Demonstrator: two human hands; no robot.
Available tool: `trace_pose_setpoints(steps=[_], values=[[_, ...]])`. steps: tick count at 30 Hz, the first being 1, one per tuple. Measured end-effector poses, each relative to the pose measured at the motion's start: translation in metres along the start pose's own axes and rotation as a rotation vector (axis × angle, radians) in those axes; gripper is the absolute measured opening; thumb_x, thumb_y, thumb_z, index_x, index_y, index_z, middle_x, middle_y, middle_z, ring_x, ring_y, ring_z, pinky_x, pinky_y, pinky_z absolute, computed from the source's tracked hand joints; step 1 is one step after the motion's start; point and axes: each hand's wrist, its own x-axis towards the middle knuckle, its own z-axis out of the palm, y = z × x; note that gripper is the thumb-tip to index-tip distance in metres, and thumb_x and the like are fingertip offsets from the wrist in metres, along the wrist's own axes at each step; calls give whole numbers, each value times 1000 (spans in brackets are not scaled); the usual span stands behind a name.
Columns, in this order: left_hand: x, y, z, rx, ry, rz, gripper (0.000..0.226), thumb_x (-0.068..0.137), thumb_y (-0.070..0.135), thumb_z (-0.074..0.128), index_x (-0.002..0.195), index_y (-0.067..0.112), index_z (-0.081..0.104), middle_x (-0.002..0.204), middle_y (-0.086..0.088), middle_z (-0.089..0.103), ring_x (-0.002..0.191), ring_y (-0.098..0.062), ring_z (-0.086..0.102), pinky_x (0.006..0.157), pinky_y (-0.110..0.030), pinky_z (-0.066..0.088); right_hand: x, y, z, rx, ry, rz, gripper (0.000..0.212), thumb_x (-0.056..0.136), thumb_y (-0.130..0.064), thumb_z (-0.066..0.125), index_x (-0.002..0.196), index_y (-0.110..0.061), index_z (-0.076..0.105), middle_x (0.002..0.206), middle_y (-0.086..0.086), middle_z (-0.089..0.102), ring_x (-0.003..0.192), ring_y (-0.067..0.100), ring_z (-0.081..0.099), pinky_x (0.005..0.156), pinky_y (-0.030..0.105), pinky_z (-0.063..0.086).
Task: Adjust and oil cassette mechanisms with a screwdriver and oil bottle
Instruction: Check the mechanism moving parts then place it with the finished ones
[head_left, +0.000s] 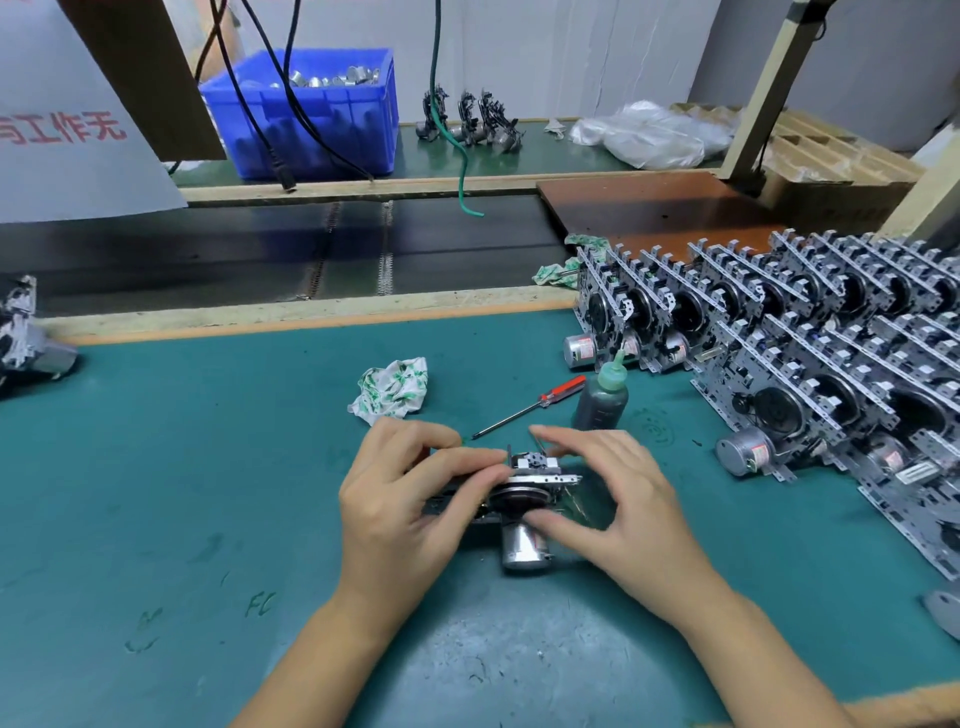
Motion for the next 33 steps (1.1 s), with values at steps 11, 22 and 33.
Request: trace_pose_setpoints(steps=[11,22,33], values=[[0,1,-1,3,-3,7,19,84,25,66,77,12,76,72,1,57,70,-16,46,64,-26,40,-5,13,-2,-340,146,-215,37,78,-52,60,78,-17,72,72,-11,63,77,12,52,76,25,38],[-1,0,0,-16,0,-3,18,84,25,66,79,12,77,73,2,57,70,-17,48,64,-27,41,-7,9,1,-345,104,-213,40,80,-51,57,70,-13,67,67,-8,59,74,15,53,75,31,39],[3,-3,-20,-8,-104,7,18,85,25,63,87,12,76,81,2,58,78,-10,49,74,-17,41,37,-41,-22,-398,-25,-413,37,86,-50,48,74,-16,56,64,-12,46,61,8,45,48,28,37]])
